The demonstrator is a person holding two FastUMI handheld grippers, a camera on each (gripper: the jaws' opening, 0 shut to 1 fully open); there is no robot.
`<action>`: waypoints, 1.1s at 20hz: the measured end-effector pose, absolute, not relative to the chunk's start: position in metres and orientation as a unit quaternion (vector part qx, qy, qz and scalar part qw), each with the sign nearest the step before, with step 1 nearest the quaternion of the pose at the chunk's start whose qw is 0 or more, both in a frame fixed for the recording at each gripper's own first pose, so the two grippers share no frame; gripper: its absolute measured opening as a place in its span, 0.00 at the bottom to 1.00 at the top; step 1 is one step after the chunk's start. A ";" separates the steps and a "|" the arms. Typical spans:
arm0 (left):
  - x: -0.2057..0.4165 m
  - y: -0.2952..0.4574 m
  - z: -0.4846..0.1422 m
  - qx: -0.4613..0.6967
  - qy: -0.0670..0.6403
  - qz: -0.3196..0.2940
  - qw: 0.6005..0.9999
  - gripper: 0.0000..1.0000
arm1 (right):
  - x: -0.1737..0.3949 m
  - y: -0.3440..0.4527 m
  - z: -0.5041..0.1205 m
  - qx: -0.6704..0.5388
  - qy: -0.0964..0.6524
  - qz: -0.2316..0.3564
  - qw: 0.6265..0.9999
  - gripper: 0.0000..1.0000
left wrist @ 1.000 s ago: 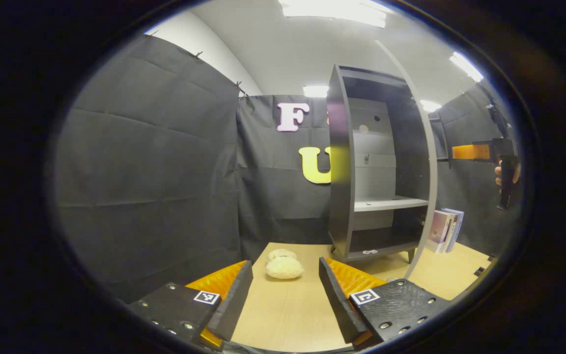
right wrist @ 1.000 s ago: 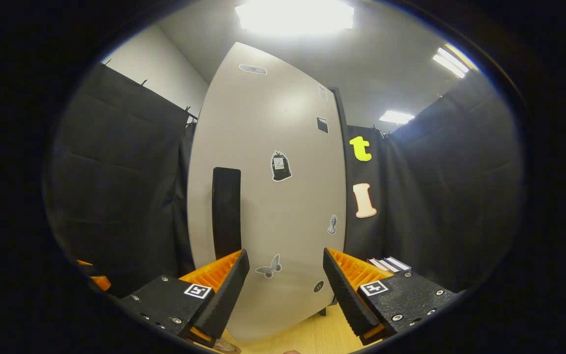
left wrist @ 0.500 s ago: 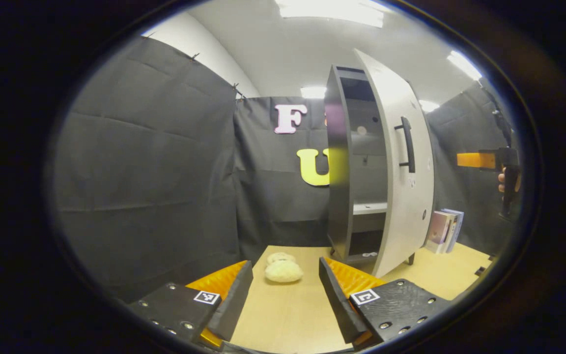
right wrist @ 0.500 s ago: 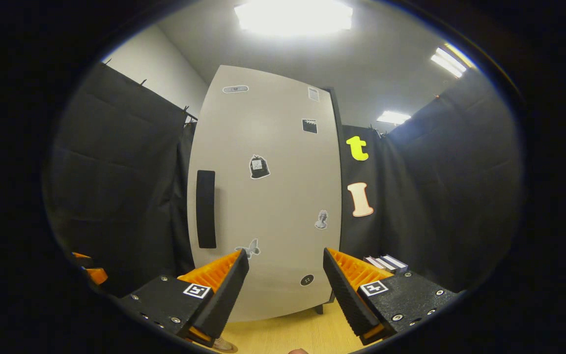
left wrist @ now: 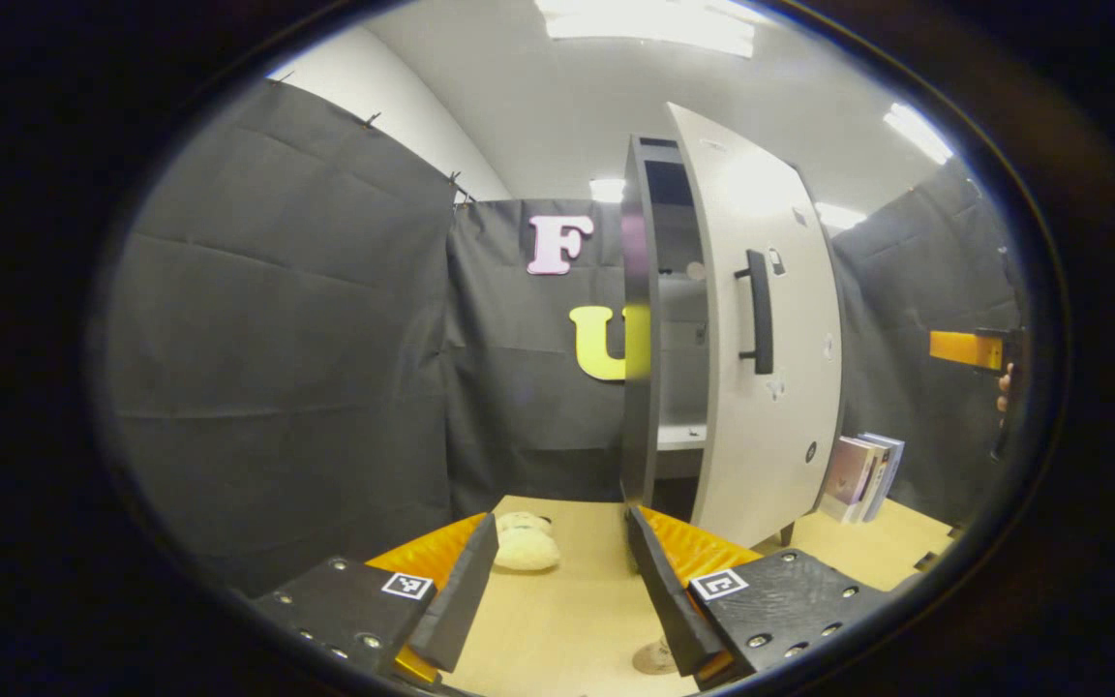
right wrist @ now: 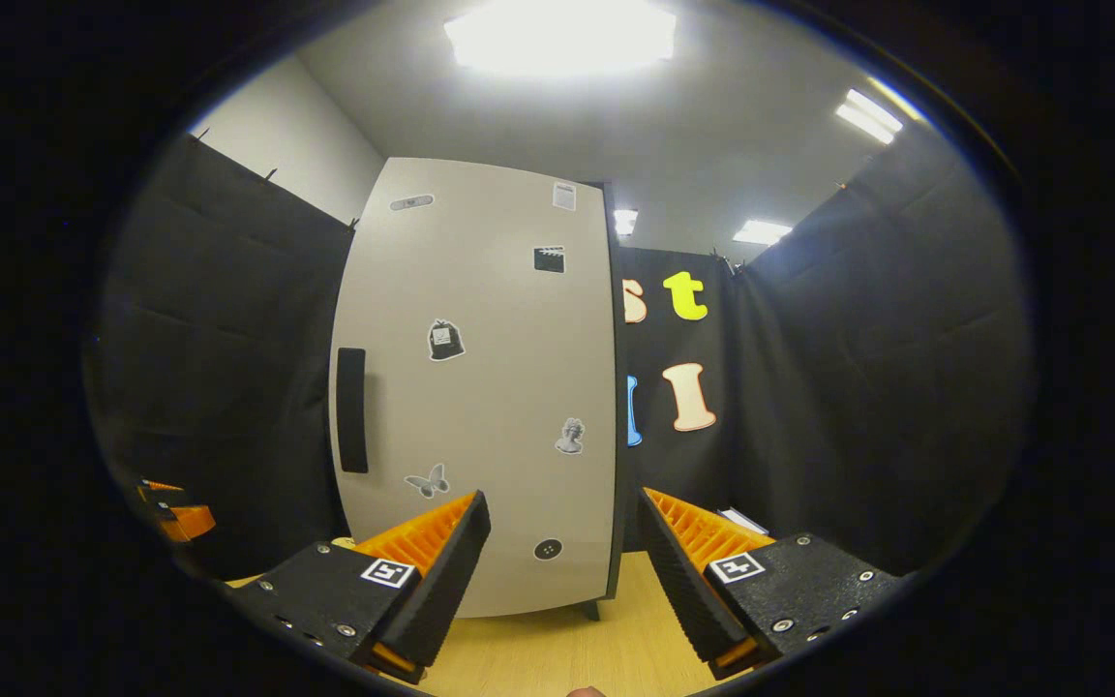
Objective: Open the cabinet door with the right hand, grasp the bottle in the cabinet with the left hand and place it on the coaster, then close the cabinet door with the right hand.
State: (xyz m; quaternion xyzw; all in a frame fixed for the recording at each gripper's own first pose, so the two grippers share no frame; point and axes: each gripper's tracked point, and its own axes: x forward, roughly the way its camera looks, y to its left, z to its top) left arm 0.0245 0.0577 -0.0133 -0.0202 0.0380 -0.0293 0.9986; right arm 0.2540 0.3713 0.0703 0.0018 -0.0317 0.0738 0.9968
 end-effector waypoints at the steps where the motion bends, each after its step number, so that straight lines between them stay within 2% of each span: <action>1: 0.024 0.049 -0.013 -0.020 0.036 -0.030 0.999 0.81 | 0.254 0.363 0.070 0.003 -0.032 0.073 0.997 0.94; 3: 0.019 0.030 -0.013 -0.021 0.034 -0.035 0.999 0.77 | 0.254 0.347 0.071 0.006 -0.033 0.071 0.997 0.94; 5: 0.020 0.013 -0.010 -0.021 0.033 -0.040 0.998 0.84 | 0.253 0.330 0.070 0.008 -0.034 0.067 0.997 0.94; 6: 0.021 0.004 -0.006 -0.020 0.031 -0.043 0.998 0.81 | 0.253 0.321 0.068 0.009 -0.034 0.065 0.997 0.94; 8: 0.028 -0.017 0.007 -0.015 0.024 -0.050 0.998 0.84 | 0.251 0.306 0.065 0.014 -0.032 0.062 0.997 0.94; 10: 0.029 -0.032 0.016 -0.017 0.018 -0.057 0.998 0.81 | 0.249 0.290 0.061 0.015 -0.031 0.057 0.998 0.94; 11: 0.030 -0.039 0.020 -0.020 0.015 -0.059 0.998 0.84 | 0.248 0.282 0.059 0.016 -0.032 0.054 0.998 0.94; 12: 0.031 -0.045 0.023 -0.022 0.013 -0.061 0.998 0.81 | 0.247 0.275 0.056 0.017 -0.032 0.051 0.998 0.94; 14: 0.031 -0.058 0.026 -0.022 0.012 -0.065 0.998 0.81 | 0.248 0.266 0.052 0.022 -0.028 0.047 0.998 0.94; 16: 0.028 -0.060 0.032 -0.017 0.007 -0.064 0.998 0.81 | 0.249 0.260 0.047 0.025 -0.021 0.049 0.998 0.94; 17: 0.027 -0.060 0.034 -0.016 0.006 -0.064 0.998 0.84 | 0.249 0.259 0.047 0.027 -0.022 0.050 0.998 0.94; 18: 0.026 -0.060 0.034 -0.015 0.006 -0.065 0.998 0.81 | 0.249 0.258 0.049 0.029 -0.024 0.052 0.998 0.94; 20: 0.024 -0.061 0.035 -0.014 0.006 -0.066 0.998 0.84 | 0.249 0.257 0.046 0.025 -0.025 0.055 0.998 0.94; 21: 0.023 -0.060 0.036 -0.012 0.004 -0.063 0.998 0.81 | 0.248 0.257 0.045 0.021 -0.026 0.056 0.998 0.94; 22: 0.022 -0.061 0.037 -0.010 0.004 -0.061 0.998 0.84 | 0.248 0.257 0.043 0.017 -0.025 0.057 0.998 0.94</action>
